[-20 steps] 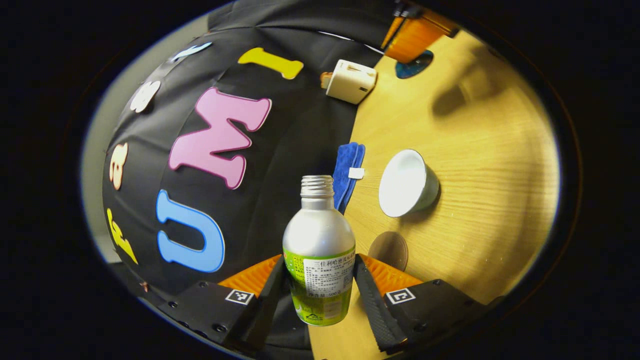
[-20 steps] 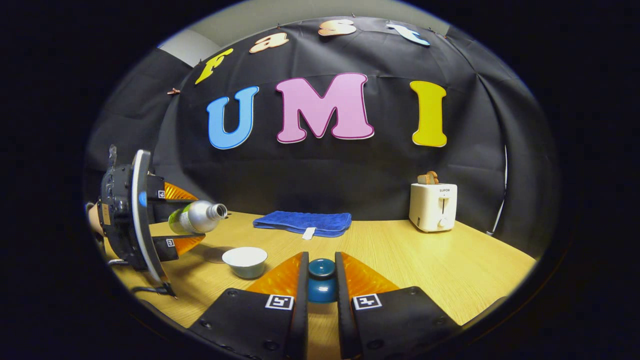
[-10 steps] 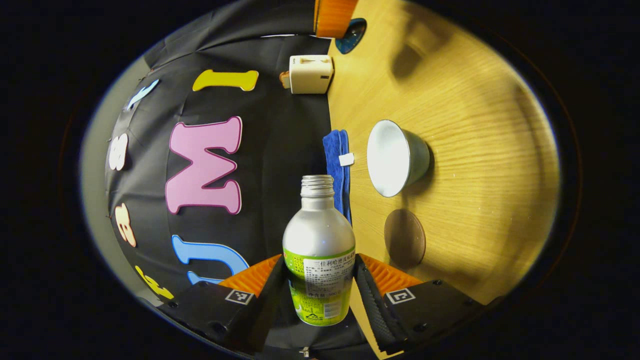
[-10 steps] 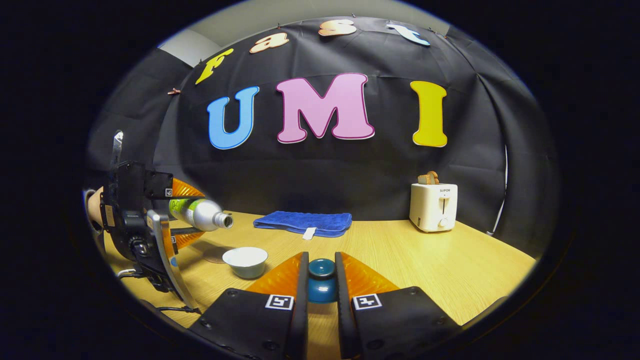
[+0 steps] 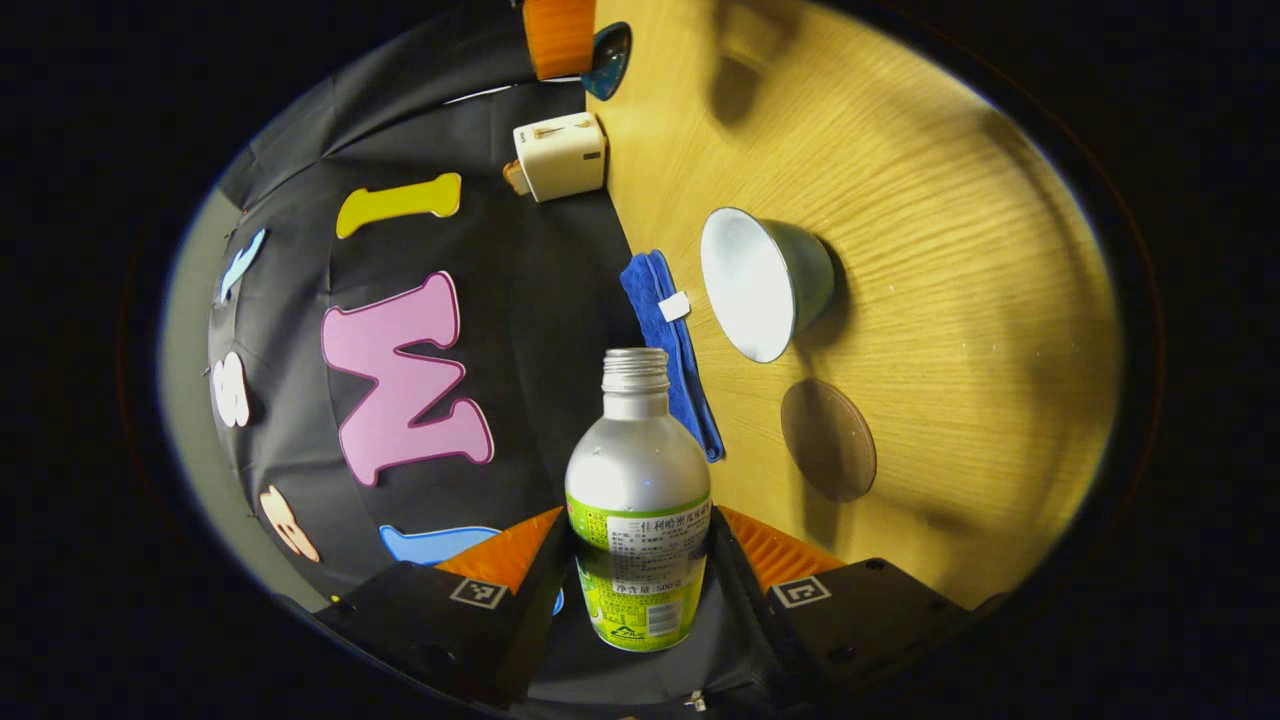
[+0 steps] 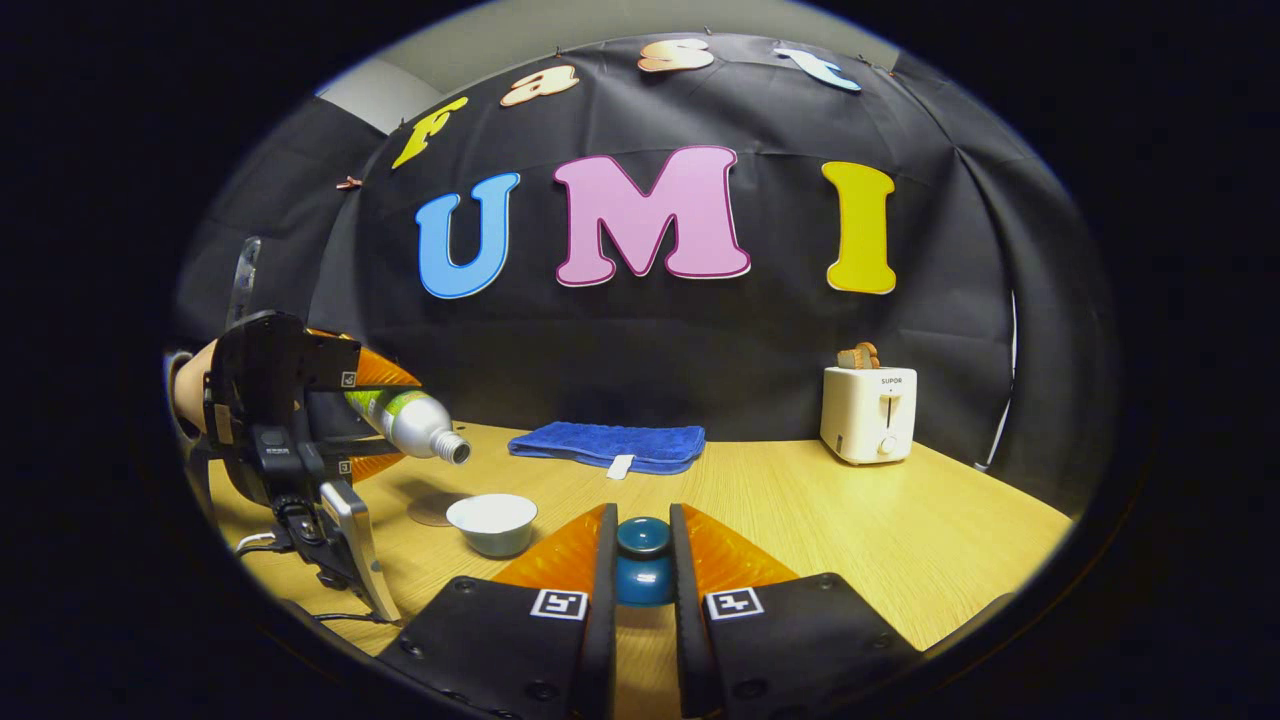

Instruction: Open the teacup lid with one hand, grasp the water bottle and pour water into the teacup with the other hand; after pouring, place the water bottle on the coaster and then close the teacup lid.

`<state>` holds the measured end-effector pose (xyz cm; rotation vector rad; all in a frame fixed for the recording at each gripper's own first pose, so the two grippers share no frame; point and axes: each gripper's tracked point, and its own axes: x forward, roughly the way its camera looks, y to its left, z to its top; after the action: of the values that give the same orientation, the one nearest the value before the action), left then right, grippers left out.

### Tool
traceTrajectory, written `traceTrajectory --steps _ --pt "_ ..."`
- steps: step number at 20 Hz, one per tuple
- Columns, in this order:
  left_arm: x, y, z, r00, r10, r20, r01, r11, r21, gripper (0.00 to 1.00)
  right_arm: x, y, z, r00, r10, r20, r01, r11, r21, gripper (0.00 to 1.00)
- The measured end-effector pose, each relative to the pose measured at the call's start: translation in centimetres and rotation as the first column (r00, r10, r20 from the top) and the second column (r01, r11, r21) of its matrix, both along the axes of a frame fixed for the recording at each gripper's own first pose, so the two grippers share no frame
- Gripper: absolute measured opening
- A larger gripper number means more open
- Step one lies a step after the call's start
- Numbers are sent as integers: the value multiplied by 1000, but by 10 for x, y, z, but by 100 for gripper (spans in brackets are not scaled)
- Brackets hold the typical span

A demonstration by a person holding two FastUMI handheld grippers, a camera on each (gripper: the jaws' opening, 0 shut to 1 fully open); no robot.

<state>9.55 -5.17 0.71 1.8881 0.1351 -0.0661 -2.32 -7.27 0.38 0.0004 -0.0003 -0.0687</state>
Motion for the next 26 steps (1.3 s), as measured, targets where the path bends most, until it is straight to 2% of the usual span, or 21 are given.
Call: traceTrajectory --steps 7,11,20,26 --pt "9 -2 6 1000 -8 -13 10 991 137 82 0 0 0 1000 1 0 -1 1000 0 28" --pt "9 -6 18 999 -48 14 44 977 208 82 0 0 1 1000 1 -1 -1 1000 0 28" --pt "12 -9 30 999 -51 -1 48 926 374 82 0 0 0 1000 4 -1 -4 1000 1 28" --pt "12 -29 41 995 -96 2 85 885 457 82 0 0 0 1000 5 -1 -5 1000 0 28"
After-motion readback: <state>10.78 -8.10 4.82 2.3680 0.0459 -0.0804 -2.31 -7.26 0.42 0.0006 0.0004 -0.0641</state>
